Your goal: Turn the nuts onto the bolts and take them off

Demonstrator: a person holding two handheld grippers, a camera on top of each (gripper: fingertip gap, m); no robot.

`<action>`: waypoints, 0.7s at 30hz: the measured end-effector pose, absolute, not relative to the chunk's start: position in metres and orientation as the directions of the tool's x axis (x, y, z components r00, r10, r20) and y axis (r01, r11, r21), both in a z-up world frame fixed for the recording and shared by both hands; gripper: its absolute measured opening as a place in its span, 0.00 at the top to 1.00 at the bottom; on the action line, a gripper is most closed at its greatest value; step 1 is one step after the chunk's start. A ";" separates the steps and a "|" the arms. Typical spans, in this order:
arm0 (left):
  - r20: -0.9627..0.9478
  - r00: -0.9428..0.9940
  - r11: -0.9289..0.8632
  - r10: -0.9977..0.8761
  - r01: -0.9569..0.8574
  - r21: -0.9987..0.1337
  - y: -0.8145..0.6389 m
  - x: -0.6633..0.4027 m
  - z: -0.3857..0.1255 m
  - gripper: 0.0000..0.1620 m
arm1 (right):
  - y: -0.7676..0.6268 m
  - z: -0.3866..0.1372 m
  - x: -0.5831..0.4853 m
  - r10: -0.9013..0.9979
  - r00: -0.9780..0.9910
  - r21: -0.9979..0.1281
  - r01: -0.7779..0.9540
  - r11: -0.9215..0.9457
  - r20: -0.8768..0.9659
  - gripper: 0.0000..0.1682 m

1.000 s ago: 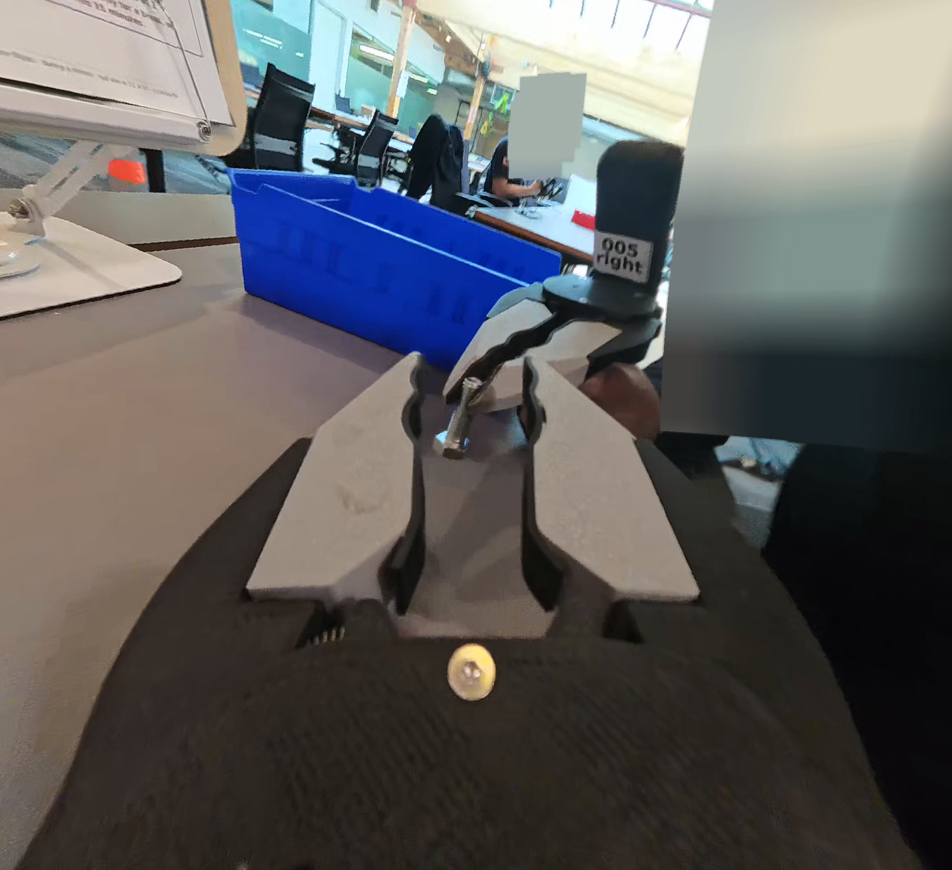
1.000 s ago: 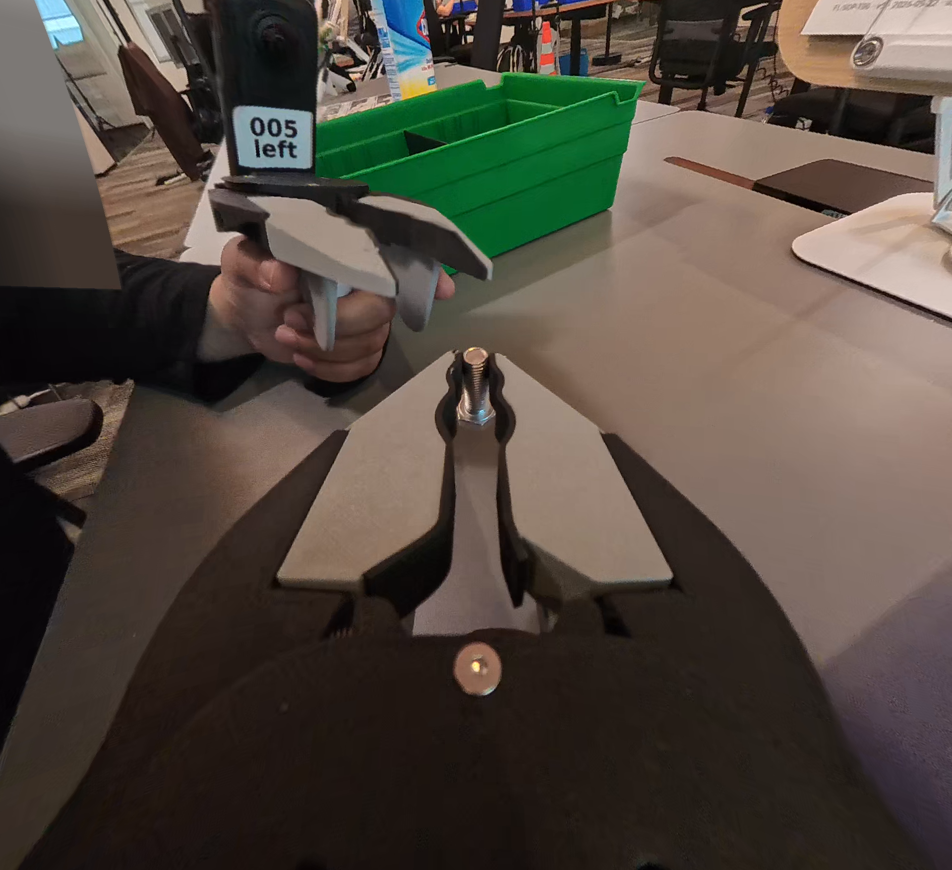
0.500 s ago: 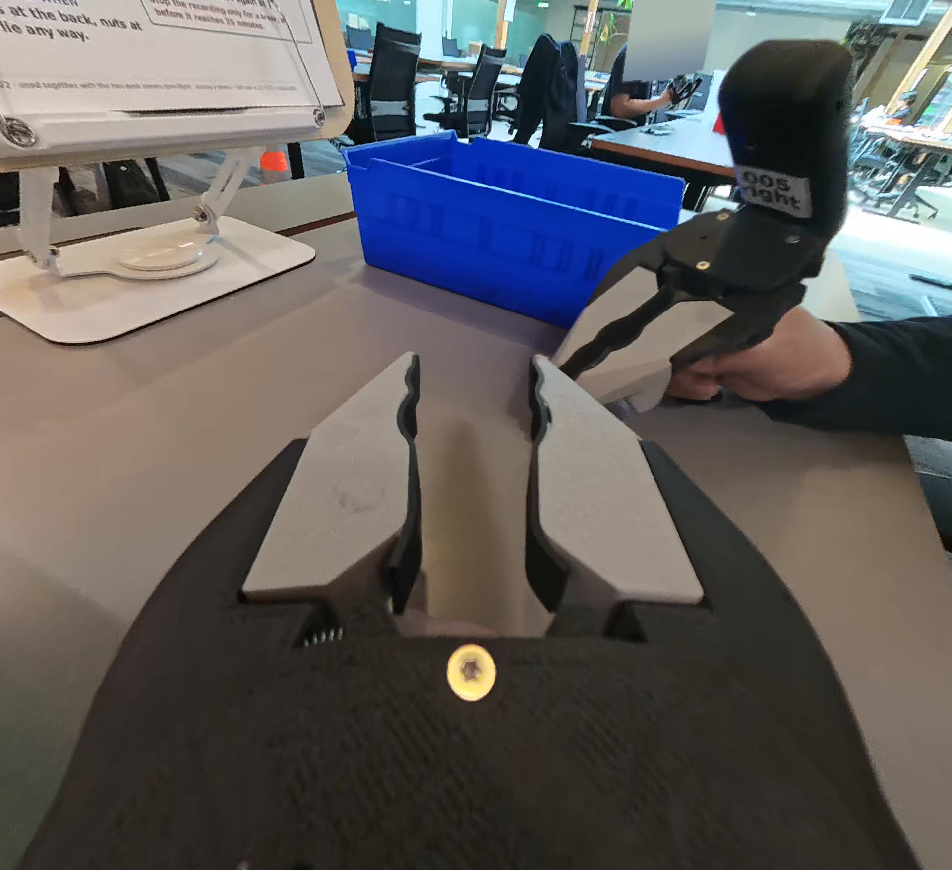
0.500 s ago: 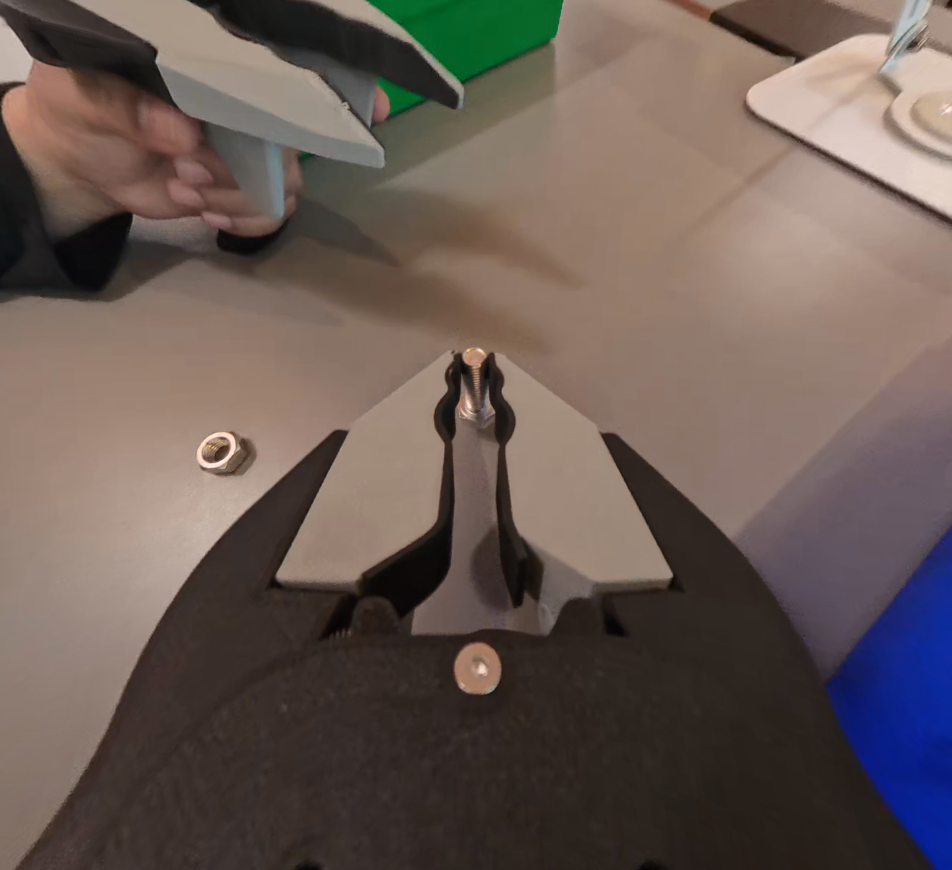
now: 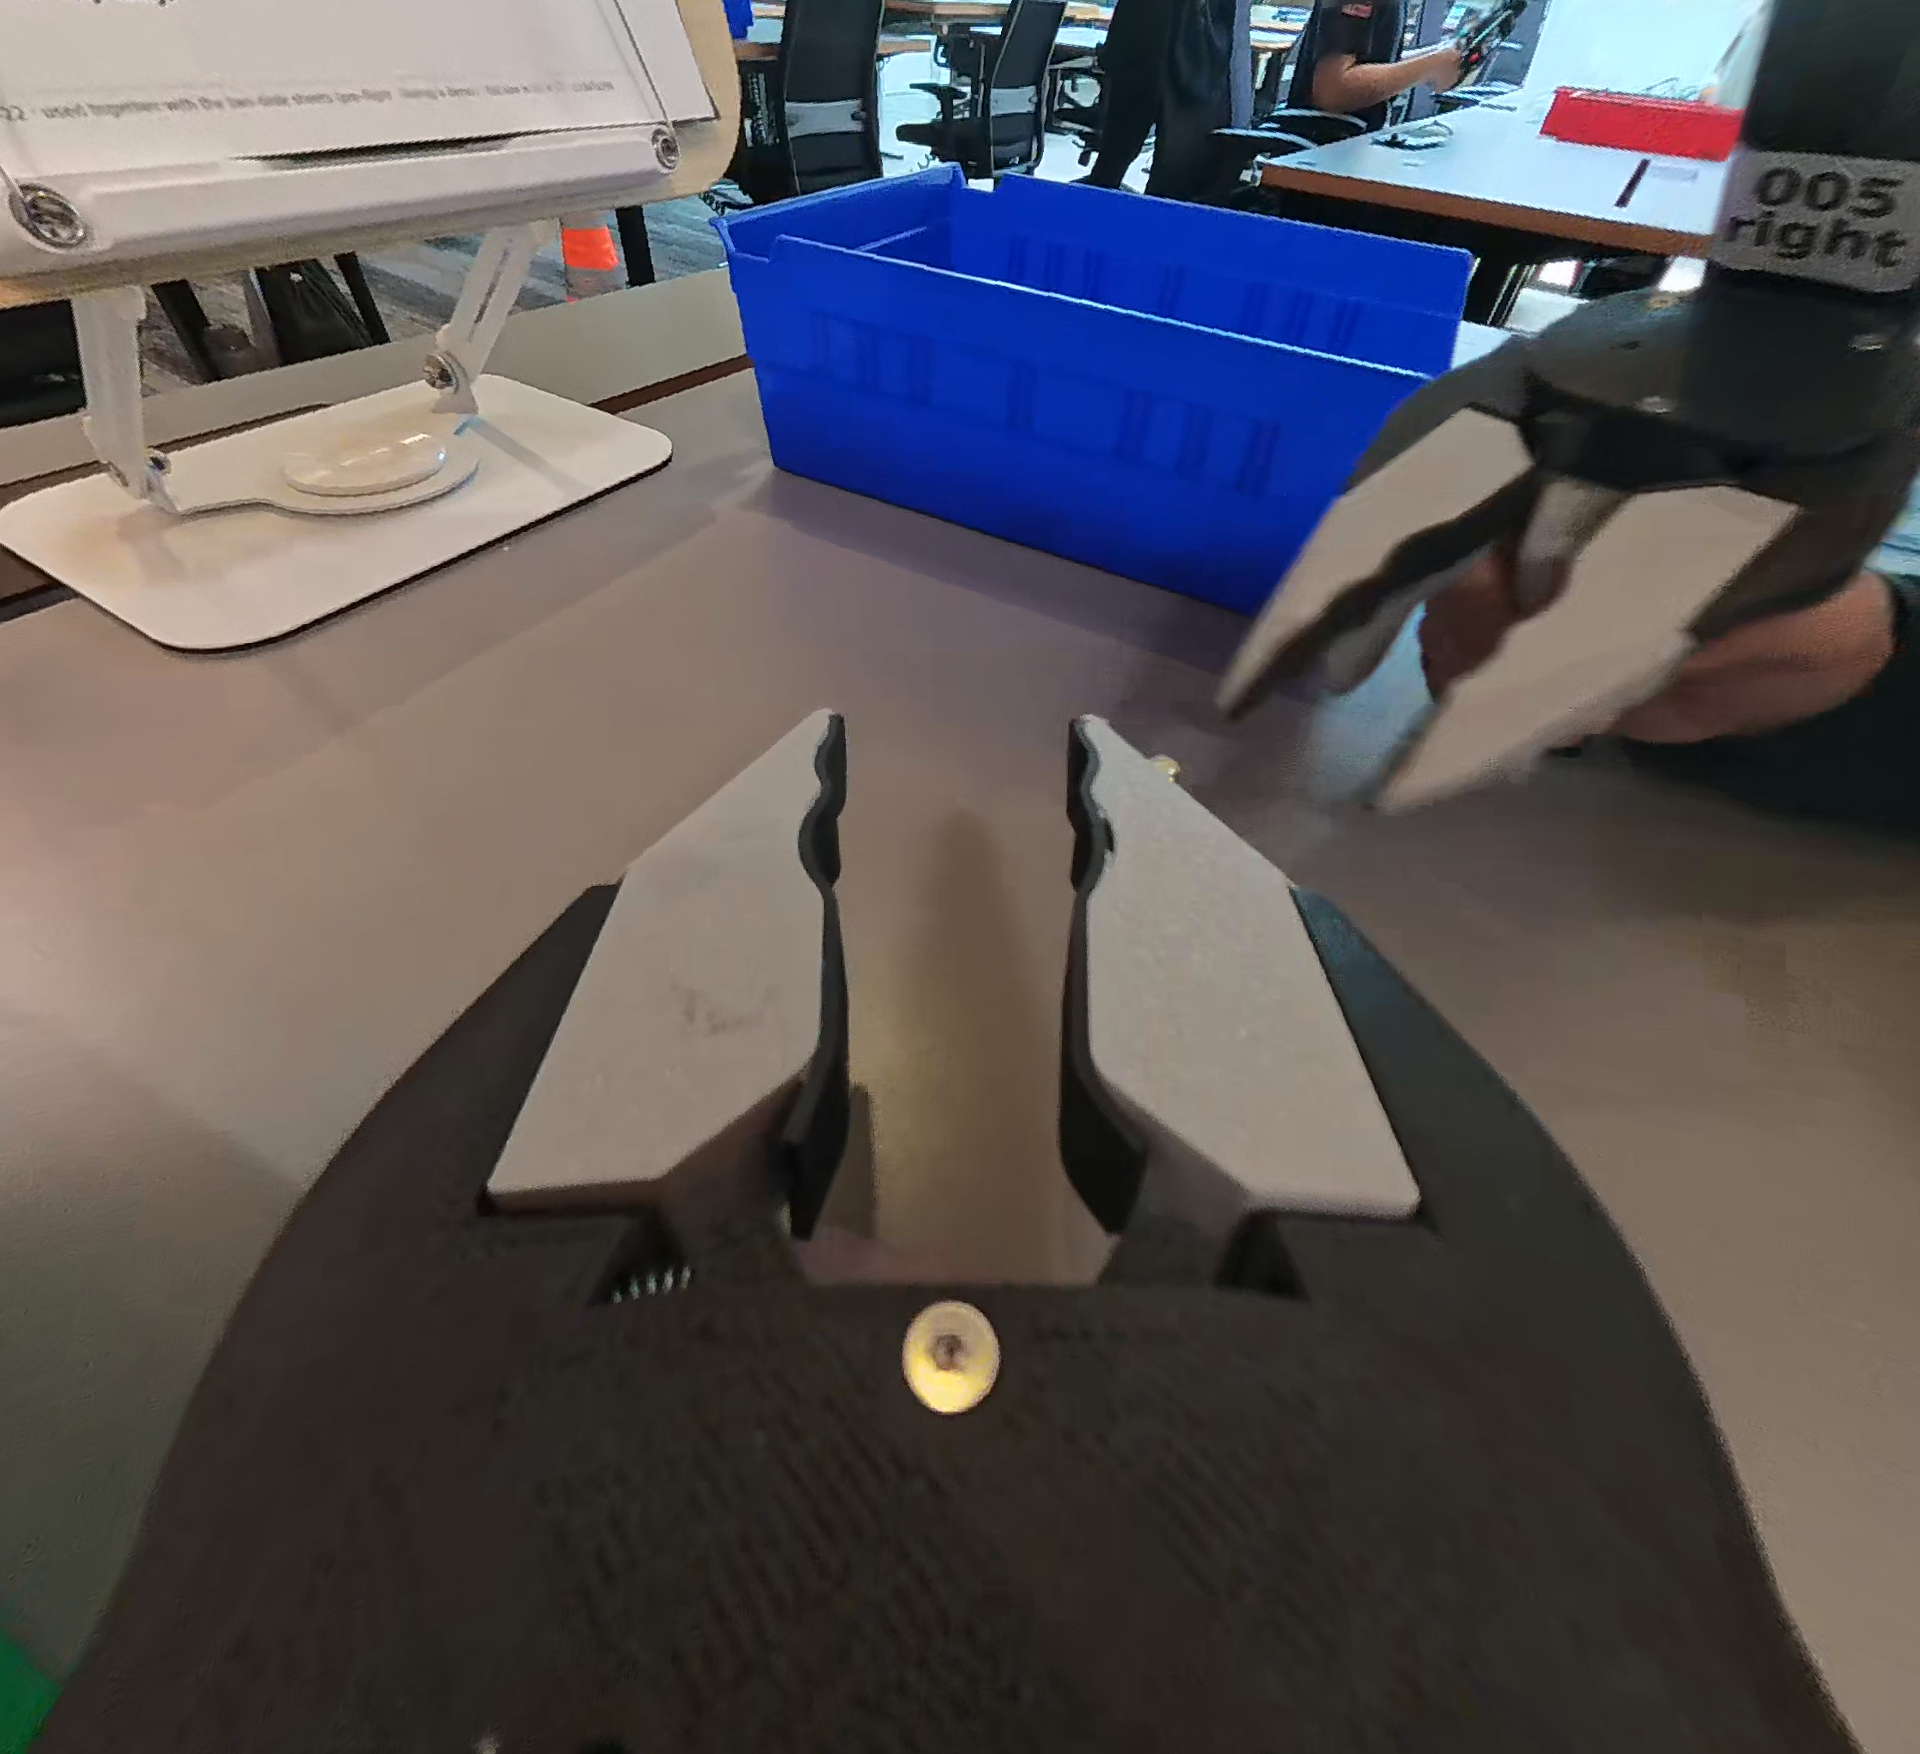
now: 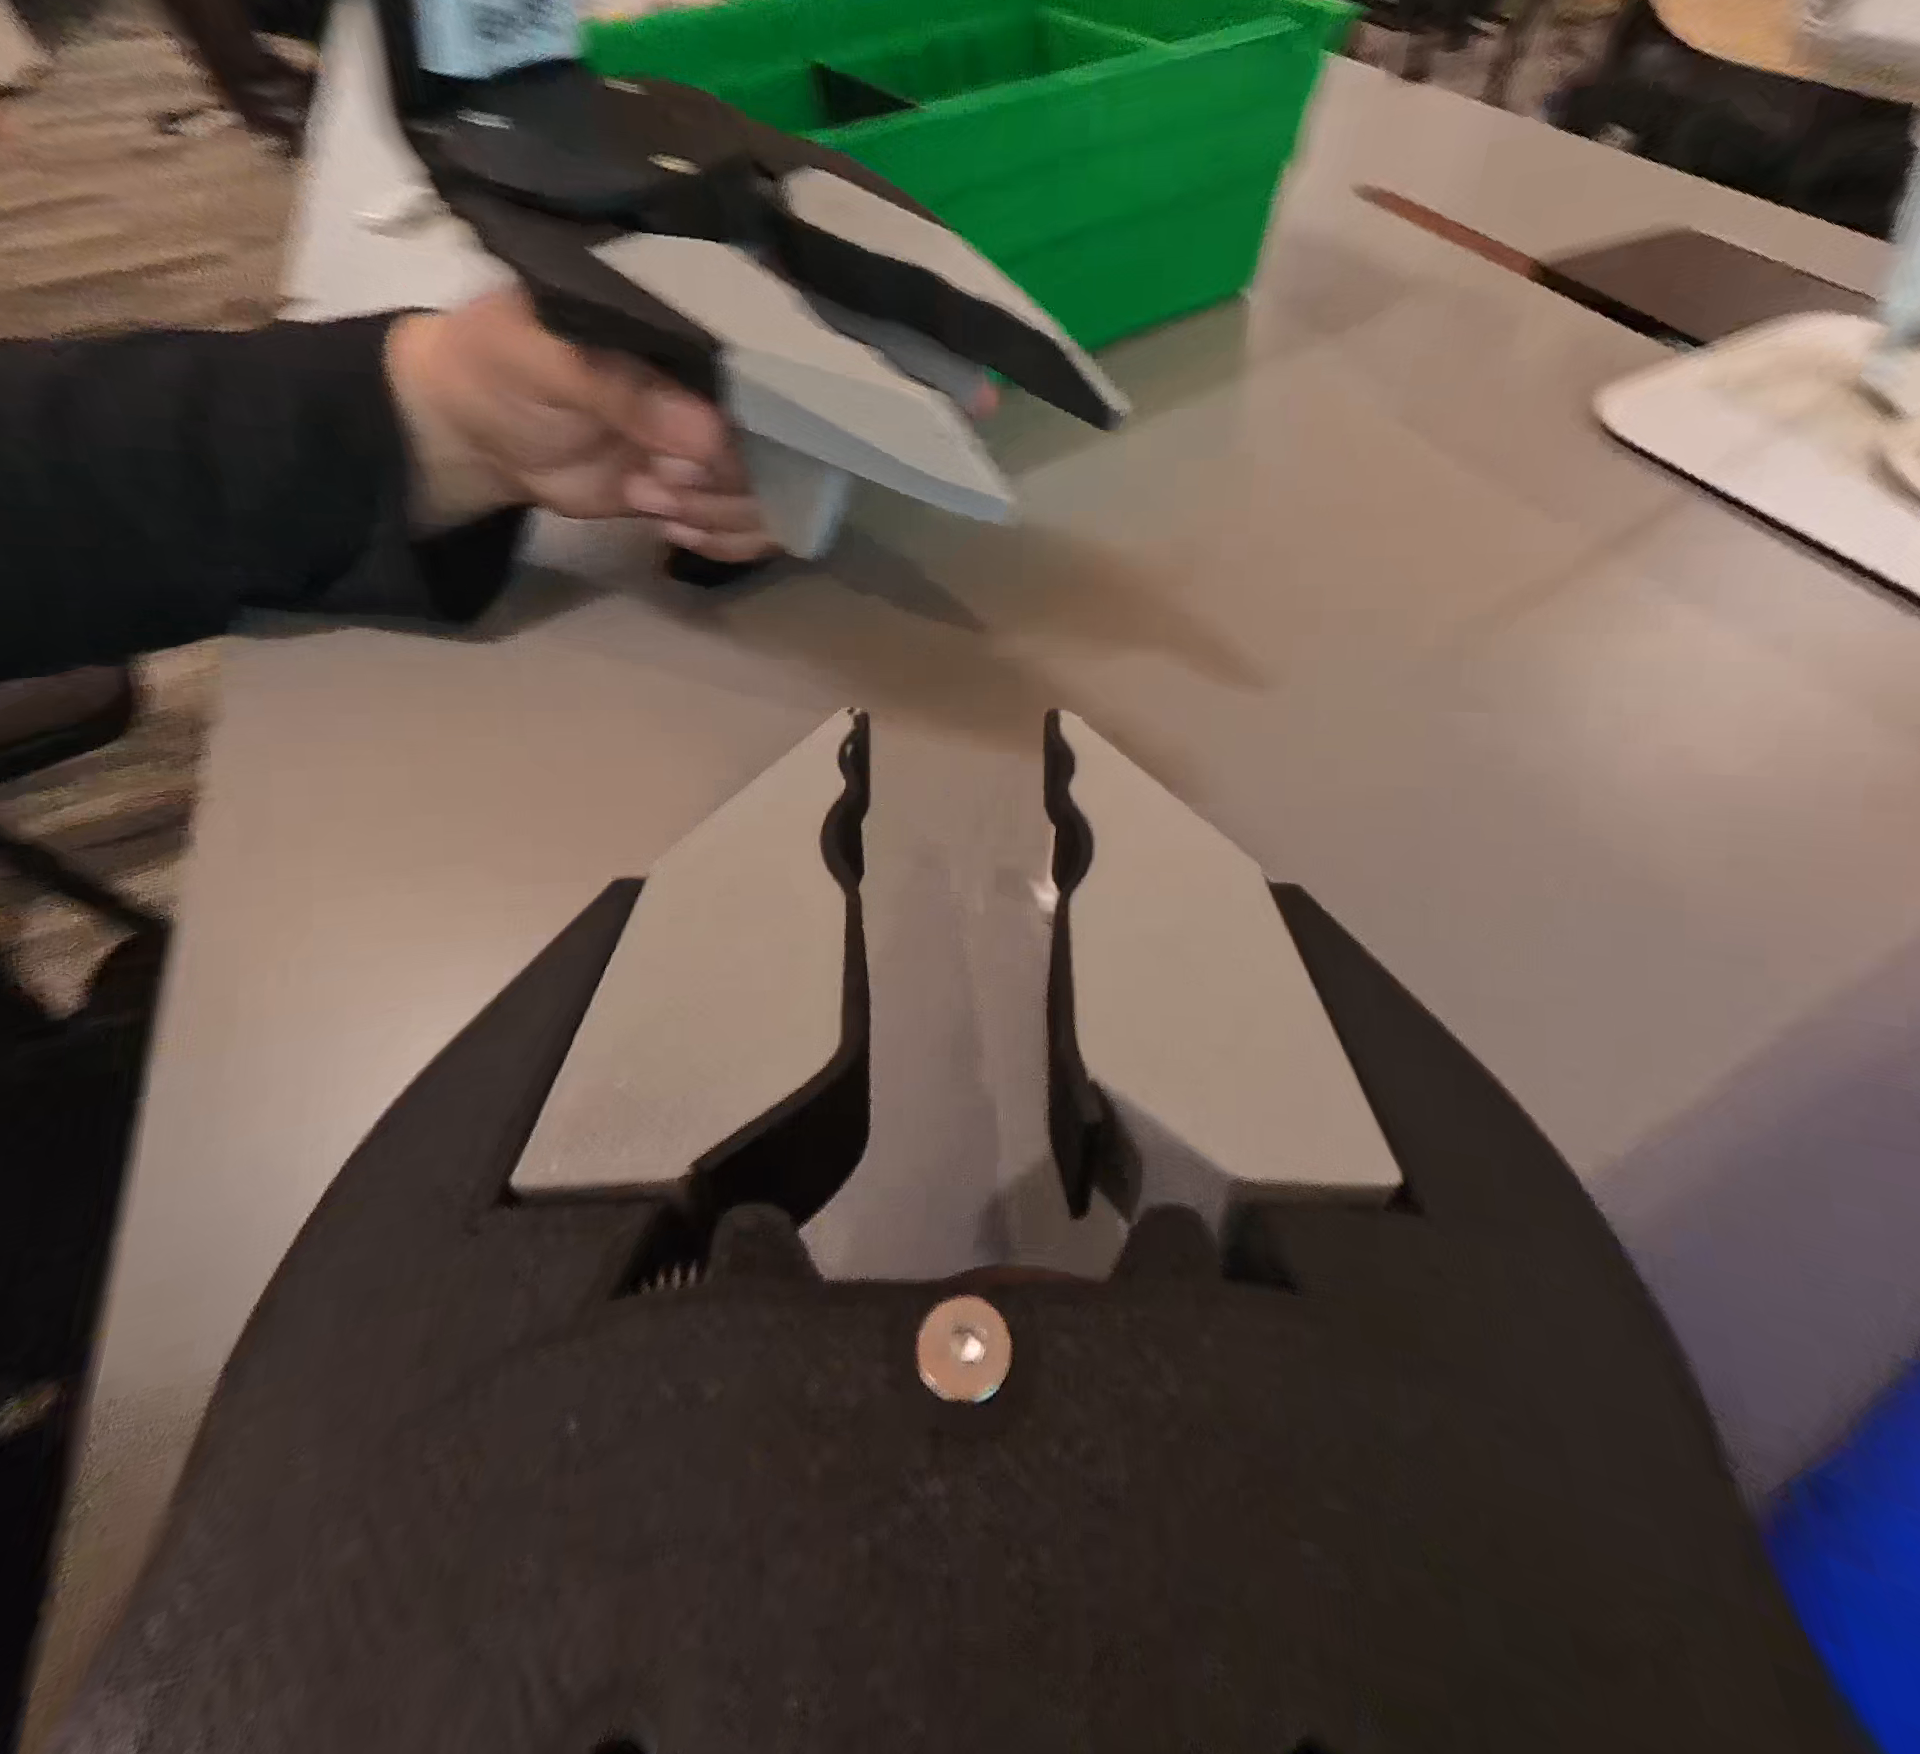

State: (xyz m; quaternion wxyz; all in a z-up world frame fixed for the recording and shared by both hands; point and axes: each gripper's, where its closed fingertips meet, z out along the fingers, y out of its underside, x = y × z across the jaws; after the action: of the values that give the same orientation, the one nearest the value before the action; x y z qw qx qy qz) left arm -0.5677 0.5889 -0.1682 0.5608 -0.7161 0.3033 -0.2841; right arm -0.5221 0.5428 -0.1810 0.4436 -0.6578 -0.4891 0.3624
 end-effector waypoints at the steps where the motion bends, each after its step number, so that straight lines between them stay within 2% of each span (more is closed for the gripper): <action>1: 0.065 0.655 -0.188 -0.753 -0.119 -0.975 0.589 -0.568 -0.169 0.75 | 0.527 -0.180 -0.527 0.982 0.181 -0.940 0.323 -0.111 -0.053 0.83; 3: 0.054 0.658 -0.183 -0.751 -0.129 -0.975 0.589 -0.569 -0.169 0.75 | 0.494 -0.195 -0.534 0.994 0.017 -0.909 0.403 -0.107 -0.110 0.83; 5: 0.037 0.670 -0.181 -0.742 -0.147 -0.972 0.590 -0.571 -0.171 0.75 | 0.478 -0.213 -0.536 0.994 -0.054 -0.865 0.497 -0.060 -0.100 0.81; 12: -0.002 0.733 -0.211 -0.681 -0.199 -0.957 0.602 -0.594 -0.179 0.75 | 0.462 -0.237 -0.541 0.991 -0.121 -0.782 0.622 0.029 -0.060 0.84; 15: 0.008 0.761 -0.215 -0.648 -0.173 -0.961 0.607 -0.605 -0.175 0.76 | 0.459 -0.247 -0.541 0.990 -0.138 -0.744 0.663 0.083 -0.012 0.89; 19: 0.046 0.728 -0.221 -0.684 -0.146 -0.964 0.602 -0.597 -0.173 0.76 | 0.460 -0.244 -0.543 0.991 -0.132 -0.753 0.651 0.095 0.011 0.92; 21: 0.070 0.688 -0.230 -0.722 -0.144 -0.962 0.596 -0.588 -0.175 0.75 | 0.460 -0.234 -0.542 0.992 -0.128 -0.793 0.605 0.075 -0.004 0.92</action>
State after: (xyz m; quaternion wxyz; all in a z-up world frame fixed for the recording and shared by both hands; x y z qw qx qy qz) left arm -0.5877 0.5961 -0.1751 0.5468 -0.7384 0.2930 -0.2644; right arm -0.5421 0.4601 -0.2337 0.2904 -0.5931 -0.6730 0.3332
